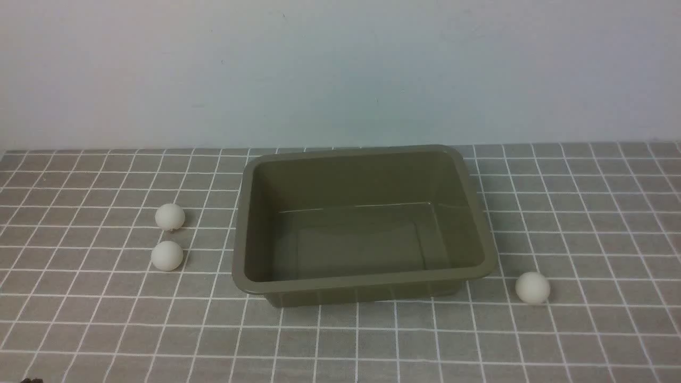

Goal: Put the table tennis balls into the box on the grey coffee tablecloth.
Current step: 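Reach for and grasp a ping pong ball on the table beside the basket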

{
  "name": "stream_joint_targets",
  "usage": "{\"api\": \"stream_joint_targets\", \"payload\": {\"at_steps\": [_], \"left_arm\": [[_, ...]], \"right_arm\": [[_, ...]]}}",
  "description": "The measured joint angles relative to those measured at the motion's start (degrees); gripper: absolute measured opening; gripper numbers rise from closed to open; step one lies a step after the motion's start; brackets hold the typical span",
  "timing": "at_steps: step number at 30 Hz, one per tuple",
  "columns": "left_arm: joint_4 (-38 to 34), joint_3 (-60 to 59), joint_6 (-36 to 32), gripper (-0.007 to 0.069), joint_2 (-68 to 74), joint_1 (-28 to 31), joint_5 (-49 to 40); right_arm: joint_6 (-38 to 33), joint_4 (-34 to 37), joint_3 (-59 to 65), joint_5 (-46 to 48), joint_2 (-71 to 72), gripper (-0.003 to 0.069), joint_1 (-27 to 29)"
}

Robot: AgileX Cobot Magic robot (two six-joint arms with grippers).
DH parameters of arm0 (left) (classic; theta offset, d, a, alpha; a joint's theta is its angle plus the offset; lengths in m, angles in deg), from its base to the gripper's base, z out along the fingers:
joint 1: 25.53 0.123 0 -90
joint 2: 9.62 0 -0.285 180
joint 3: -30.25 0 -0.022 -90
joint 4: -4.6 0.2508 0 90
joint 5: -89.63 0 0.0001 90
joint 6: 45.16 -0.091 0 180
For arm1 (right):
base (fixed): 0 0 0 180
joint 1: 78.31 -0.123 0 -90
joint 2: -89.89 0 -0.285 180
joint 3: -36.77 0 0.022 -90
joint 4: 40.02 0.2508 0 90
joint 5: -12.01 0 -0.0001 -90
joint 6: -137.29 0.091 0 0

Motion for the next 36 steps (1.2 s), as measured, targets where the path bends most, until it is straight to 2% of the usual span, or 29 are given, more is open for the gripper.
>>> {"api": "stream_joint_targets", "payload": {"at_steps": [29,32,36], "left_arm": [[0.05,0.00,0.00,-0.0005,0.00,0.00,0.07],[-3.49,-0.12,1.74,-0.0005,0.00,0.00,2.06],[-14.12,-0.12,4.61,-0.0005,0.00,0.00,7.99]], "right_arm": [[0.00,0.00,0.00,0.00,0.00,-0.0013,0.00],[0.00,0.00,0.00,0.00,0.00,-0.0013,0.00],[0.00,0.00,0.00,0.00,0.00,-0.0013,0.00]]}}
